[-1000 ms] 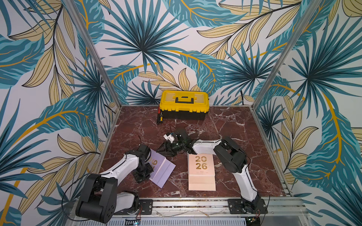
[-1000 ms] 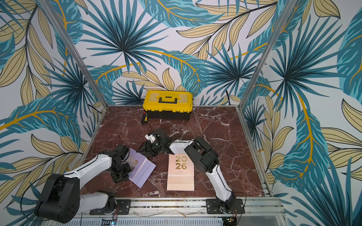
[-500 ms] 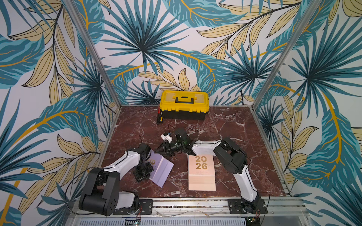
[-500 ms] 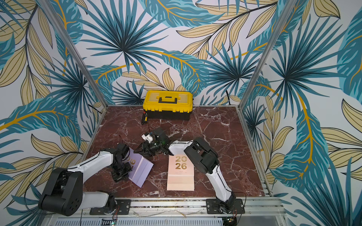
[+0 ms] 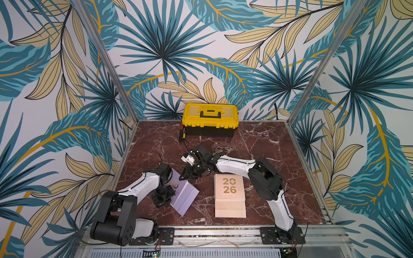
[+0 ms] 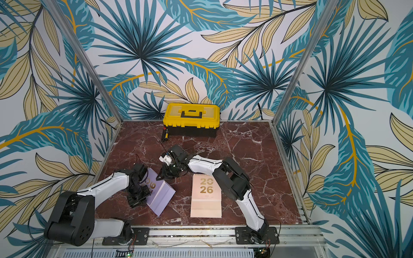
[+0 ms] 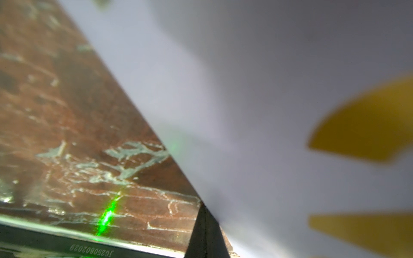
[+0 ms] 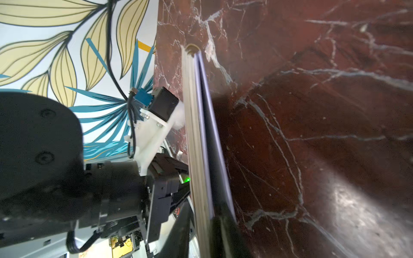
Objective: Stack the calendars
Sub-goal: Pick up the calendar at the center of the board.
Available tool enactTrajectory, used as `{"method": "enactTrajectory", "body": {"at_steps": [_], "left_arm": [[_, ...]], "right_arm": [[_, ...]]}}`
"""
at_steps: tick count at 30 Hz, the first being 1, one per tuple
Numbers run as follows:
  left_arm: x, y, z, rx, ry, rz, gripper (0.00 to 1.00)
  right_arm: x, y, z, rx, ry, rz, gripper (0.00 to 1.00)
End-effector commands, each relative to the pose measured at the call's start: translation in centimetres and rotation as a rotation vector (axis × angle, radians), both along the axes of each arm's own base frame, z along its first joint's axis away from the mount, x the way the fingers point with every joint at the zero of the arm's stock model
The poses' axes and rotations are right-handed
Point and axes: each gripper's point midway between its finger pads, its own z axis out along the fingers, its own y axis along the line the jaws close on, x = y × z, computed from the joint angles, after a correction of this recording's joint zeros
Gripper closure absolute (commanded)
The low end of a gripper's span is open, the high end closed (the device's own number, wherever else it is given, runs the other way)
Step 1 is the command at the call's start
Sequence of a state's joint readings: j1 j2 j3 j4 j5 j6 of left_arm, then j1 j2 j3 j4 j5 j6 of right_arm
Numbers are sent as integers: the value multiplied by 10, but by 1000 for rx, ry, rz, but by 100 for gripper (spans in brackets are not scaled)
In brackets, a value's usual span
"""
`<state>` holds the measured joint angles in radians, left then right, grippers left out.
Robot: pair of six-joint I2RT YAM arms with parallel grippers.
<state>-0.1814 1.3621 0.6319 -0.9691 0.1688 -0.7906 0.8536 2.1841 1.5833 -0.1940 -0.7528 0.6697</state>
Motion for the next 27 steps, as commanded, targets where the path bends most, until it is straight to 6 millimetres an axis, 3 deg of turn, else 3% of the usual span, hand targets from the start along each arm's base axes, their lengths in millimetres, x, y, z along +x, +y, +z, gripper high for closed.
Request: {"method": "enactTrajectory", "body": {"at_steps": [1,5,10,17,23,27], "left_arm": [[52,-22,-10,-113,-225,-32,100],[60,-25,7,-129,-272,-39,100],[72,-26,47,-139,-380,-58,92],[86,-36,101,-205,-529,-74,88],[97,-46,145,-273,-642,-85,86],[103,-56,175,-341,-705,-85,83]], "right_arm": [[-39,3,10,-30,16,99,90],[-36,0,18,-47,-15,83,100],[-26,-2,38,-18,-59,8,100],[-11,-8,81,94,-134,-153,100],[2,-29,122,197,-192,-296,100],[12,-59,132,202,-217,-399,100]]}}
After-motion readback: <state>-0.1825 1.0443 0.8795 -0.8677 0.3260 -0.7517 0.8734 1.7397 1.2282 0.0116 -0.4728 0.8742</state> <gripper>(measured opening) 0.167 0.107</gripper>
